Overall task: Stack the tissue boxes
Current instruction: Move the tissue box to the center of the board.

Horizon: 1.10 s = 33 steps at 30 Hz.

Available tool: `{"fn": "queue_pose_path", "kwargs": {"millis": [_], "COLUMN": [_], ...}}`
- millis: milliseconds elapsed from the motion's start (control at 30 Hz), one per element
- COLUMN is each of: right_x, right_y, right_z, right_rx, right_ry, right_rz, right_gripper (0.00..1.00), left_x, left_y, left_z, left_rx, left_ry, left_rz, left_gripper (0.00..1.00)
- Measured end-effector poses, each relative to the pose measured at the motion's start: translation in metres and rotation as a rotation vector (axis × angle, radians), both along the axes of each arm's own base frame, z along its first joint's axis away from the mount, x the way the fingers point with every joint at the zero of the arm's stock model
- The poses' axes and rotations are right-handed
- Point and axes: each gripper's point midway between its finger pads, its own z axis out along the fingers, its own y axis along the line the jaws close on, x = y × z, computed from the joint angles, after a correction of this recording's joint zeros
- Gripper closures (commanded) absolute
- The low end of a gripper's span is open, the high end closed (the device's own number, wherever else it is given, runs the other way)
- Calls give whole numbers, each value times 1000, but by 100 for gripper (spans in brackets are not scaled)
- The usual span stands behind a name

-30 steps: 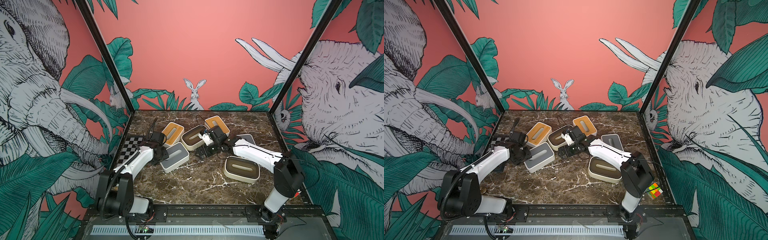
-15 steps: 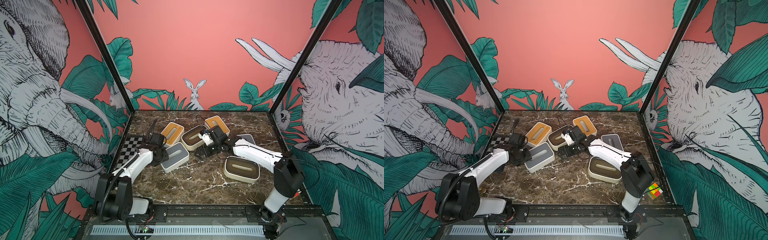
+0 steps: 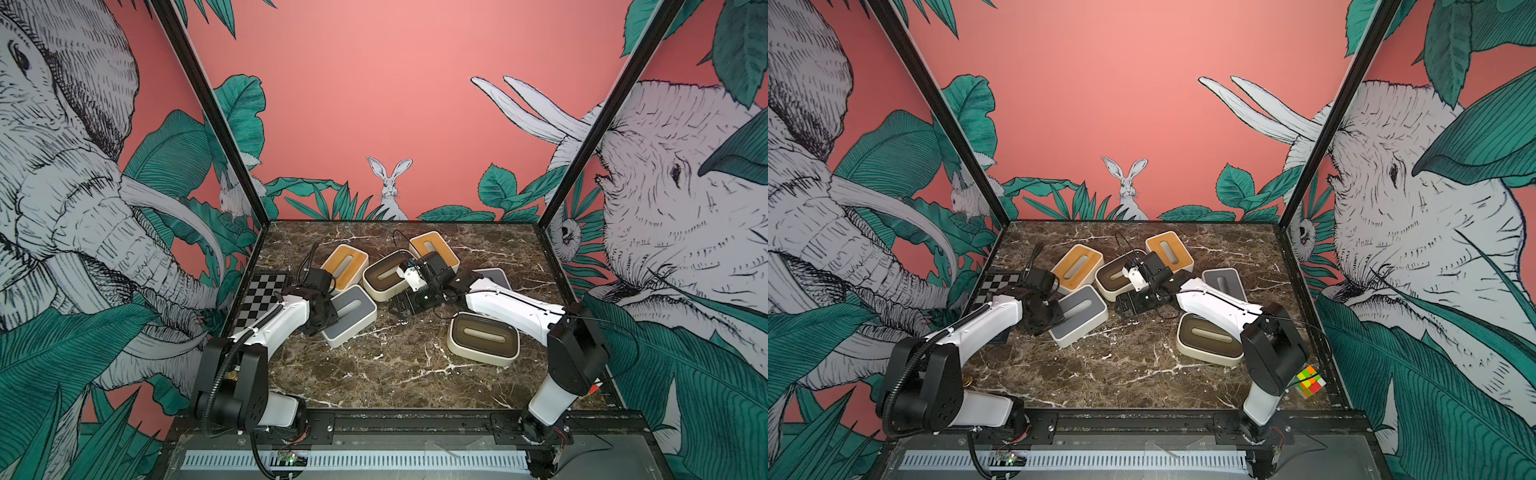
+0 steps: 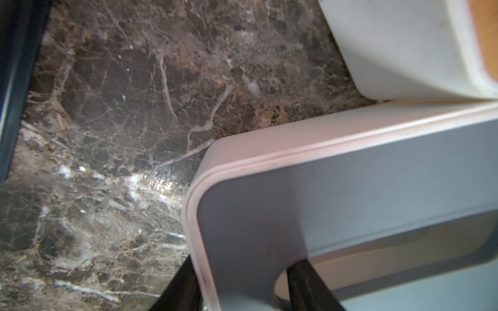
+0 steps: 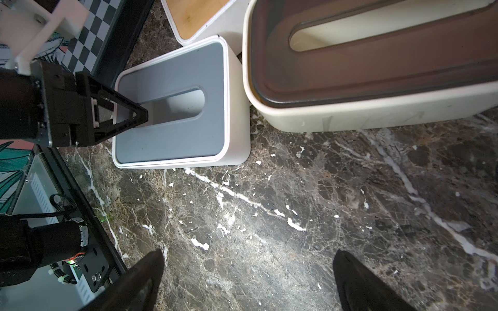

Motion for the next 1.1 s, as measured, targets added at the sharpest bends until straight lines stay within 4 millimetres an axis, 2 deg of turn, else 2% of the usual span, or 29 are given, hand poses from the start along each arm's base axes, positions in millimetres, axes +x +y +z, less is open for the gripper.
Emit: {"fn": "queue_pose_path", "kwargs": {"millis": [533,767,900,1100], "right_x": [1,35,42,30], "right_y": [-1,11,16,5], "right_z": [-1,7,-8,-28], "right_rx": [-7,-37,-64,-108], "right_ry": [3,-57,-46,-9], "right_rz": [-6,-67,-76,-96], "right_gripper": [2,6,6,6], "left_x": [-2,-3,-6,-10], "left_y": [-2,-9,-15,-29], "left_z": [2,5,8,9], "left_rx": [-22,-40,-62,-90], "left_ry": [-6,-11,-23,-25], "left_rz": [17,-62,-148,-274], "left_gripper": [85,88,90,92]}}
